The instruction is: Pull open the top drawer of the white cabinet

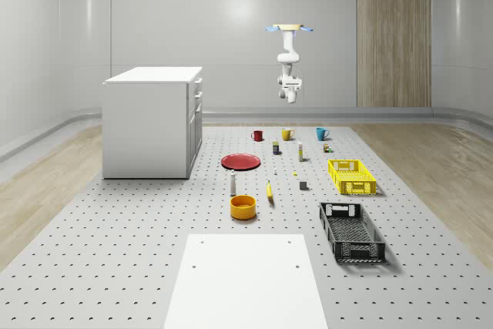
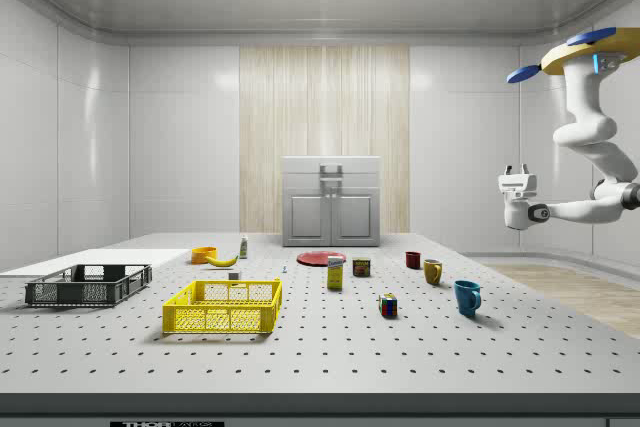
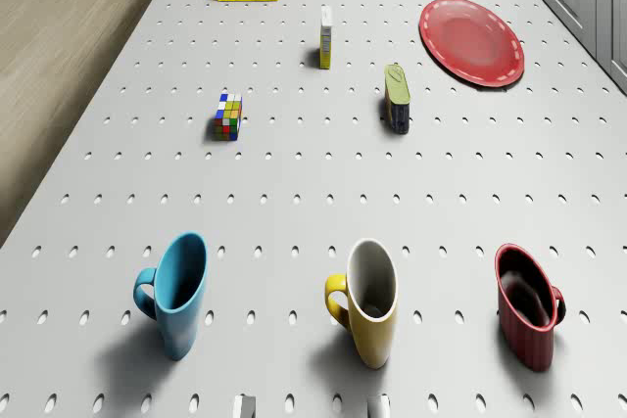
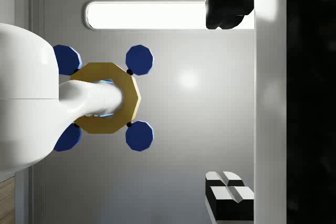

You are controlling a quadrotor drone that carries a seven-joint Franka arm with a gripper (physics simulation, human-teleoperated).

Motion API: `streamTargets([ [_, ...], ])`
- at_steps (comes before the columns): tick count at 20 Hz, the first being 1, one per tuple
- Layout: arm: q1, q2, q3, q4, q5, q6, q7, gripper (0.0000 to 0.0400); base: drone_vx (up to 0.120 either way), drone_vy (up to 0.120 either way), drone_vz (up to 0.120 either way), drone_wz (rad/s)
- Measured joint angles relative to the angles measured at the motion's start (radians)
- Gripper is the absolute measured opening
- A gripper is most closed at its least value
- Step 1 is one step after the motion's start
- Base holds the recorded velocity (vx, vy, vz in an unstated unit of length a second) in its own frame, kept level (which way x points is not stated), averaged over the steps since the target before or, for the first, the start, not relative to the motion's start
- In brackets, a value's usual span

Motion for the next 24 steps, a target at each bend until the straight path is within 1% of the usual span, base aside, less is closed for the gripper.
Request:
streamTargets([
  [2, -0.001, 0.003, 0.001, 0.042, 0.000, -0.037, -0.001, 0.0350, 0.000, 0.000, 0.000, 0.000],
  [5, -0.002, 0.019, 0.001, 0.106, 0.001, -0.084, -0.001, 0.0326, 0.000, 0.000, 0.000, 0.000],
  [9, -0.004, 0.047, 0.002, 0.189, 0.001, -0.135, -0.002, 0.0313, 0.000, 0.000, 0.000, 0.000],
  [12, -0.004, 0.065, 0.003, 0.236, 0.002, -0.162, -0.002, 0.0309, 0.000, 0.000, 0.000, 0.000],
  [13, -0.001, 0.070, -0.018, 0.248, 0.036, -0.169, -0.005, 0.0308, 0.000, 0.000, 0.000, 0.000],
  [14, 0.012, 0.074, -0.089, 0.251, 0.147, -0.176, -0.023, 0.0309, 0.000, 0.000, 0.000, 0.000],
  [17, 0.065, 0.075, -0.307, 0.199, 0.479, -0.189, -0.079, 0.0313, 0.000, -0.013, 0.000, 0.000],
  [18, 0.083, 0.073, -0.366, 0.171, 0.569, -0.191, -0.093, 0.0313, 0.000, -0.120, 0.000, 0.000],
  [19, 0.101, 0.069, -0.417, 0.142, 0.647, -0.192, -0.106, 0.0312, 0.120, -0.120, 0.000, 0.000],
  [22, 0.152, 0.055, -0.531, 0.064, 0.819, -0.190, -0.136, 0.0310, 0.120, -0.120, 0.013, 0.000],
  [24, 0.181, 0.045, -0.582, 0.025, 0.893, -0.185, -0.148, 0.0309, 0.120, -0.120, 0.120, 0.000],
])
